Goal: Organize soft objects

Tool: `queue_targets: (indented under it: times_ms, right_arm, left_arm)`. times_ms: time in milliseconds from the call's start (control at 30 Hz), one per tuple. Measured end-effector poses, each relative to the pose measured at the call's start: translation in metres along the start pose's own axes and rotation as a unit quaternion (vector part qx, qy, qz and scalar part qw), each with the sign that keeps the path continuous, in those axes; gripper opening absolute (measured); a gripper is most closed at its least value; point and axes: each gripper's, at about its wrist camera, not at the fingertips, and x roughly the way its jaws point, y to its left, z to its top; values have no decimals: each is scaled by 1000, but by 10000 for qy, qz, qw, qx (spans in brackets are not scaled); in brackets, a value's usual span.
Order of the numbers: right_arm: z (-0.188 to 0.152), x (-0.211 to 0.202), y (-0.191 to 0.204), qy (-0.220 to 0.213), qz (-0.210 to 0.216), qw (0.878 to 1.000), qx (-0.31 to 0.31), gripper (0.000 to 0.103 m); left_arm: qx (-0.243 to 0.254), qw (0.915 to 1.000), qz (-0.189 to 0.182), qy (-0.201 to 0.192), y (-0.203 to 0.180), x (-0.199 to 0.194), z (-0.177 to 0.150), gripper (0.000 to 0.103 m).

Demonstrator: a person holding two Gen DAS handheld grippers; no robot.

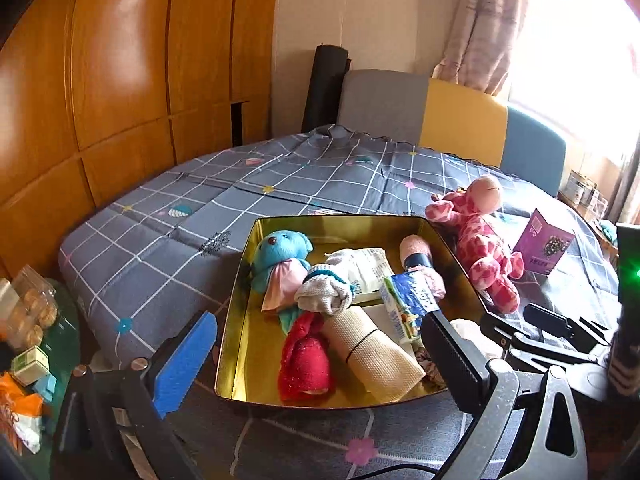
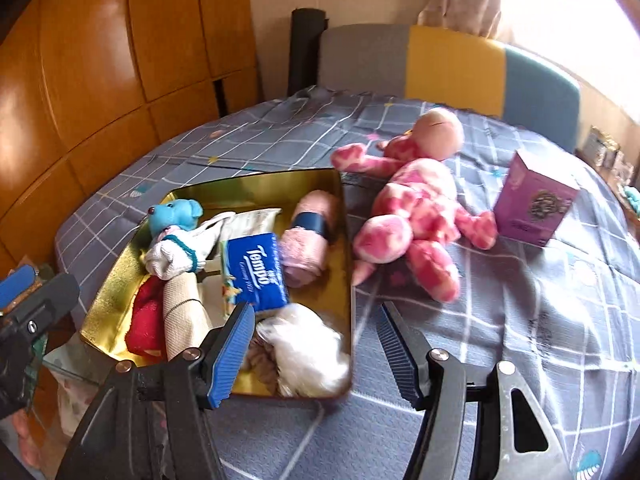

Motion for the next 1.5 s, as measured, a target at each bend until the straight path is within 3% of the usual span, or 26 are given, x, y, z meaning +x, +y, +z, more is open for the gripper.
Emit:
queue_targets:
  times_ms: [433, 1500]
  right_arm:
    - [-12, -24, 1, -306, -185, 9993, -107, 64]
    - [-10, -27, 5, -303, -160, 9993, -129, 64]
  left_arm:
    - [270, 9996, 32, -92, -24, -15, -5, 103]
    - [227, 9997, 77, -5, -22, -14, -6, 103]
